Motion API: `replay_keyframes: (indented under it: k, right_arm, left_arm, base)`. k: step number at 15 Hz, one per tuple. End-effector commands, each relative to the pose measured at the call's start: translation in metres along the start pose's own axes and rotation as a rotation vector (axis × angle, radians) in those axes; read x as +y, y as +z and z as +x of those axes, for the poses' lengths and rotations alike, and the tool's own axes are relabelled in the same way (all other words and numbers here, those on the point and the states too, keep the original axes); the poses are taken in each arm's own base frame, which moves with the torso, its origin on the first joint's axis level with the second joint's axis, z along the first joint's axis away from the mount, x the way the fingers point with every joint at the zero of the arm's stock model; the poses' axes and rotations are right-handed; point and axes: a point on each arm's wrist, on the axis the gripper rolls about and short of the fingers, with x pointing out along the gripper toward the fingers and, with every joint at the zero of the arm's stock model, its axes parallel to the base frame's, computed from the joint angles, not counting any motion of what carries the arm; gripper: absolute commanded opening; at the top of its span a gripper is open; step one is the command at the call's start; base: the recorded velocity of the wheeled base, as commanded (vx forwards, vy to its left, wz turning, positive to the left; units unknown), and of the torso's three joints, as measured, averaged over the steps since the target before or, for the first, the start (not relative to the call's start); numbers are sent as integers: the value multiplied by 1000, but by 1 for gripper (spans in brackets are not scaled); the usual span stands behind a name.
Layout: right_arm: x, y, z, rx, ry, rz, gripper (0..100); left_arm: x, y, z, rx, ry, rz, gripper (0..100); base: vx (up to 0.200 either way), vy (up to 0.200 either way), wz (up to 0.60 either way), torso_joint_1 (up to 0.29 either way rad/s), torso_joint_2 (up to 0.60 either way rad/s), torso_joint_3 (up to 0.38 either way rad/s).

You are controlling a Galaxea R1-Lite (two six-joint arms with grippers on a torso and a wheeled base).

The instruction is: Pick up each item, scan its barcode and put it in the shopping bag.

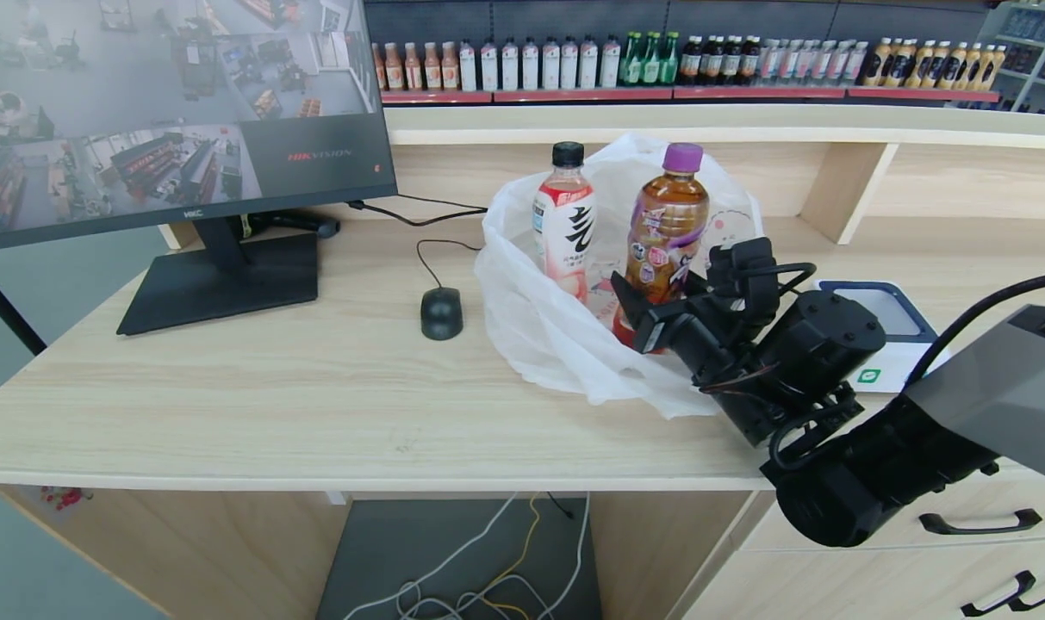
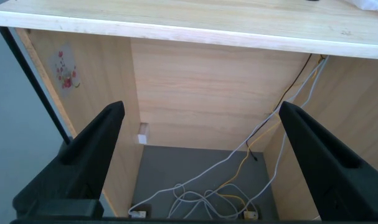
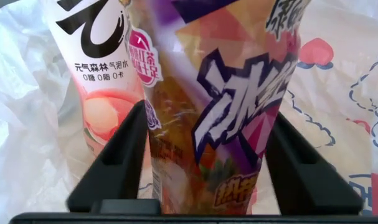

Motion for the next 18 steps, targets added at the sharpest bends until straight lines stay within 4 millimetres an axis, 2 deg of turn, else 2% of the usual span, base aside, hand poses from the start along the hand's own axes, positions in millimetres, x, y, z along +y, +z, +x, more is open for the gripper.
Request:
replay_keyframes:
  k: [1,5,8,11,14,17,18]
  right_arm:
    - [0,4,-1,-10,-1,2,100]
    - [-2,14,-10,-9,-1,6,100]
    - [-4,33,-25,-24,2,8,100]
    - [2,71,-58,-72,34,23,100]
    - [-7,115,-107,-150,33,24,100]
    - [-15,137,-172,-188,39,4,100]
    - [-17,138,-184,-192,40,8,100]
  left_arm:
    - [0,0,0,-1,0,0,100]
    - [0,0,0,-1,0,0,100]
    - [0,0,0,-1,0,0,100]
    - [0,0,0,-1,0,0,100]
    - [0,0,0,-1,0,0,100]
    - [0,0,0,-1,0,0,100]
    - [0,0,0,-1,0,0,100]
  base:
    - [0,0,0,0,0,0]
    - [0,0,0,0,0,0]
    - [0,0,0,0,0,0]
    - [0,0,0,0,0,0]
    - [0,0,0,0,0,0]
    - [0,0,0,0,0,0]
    - [0,0,0,0,0,0]
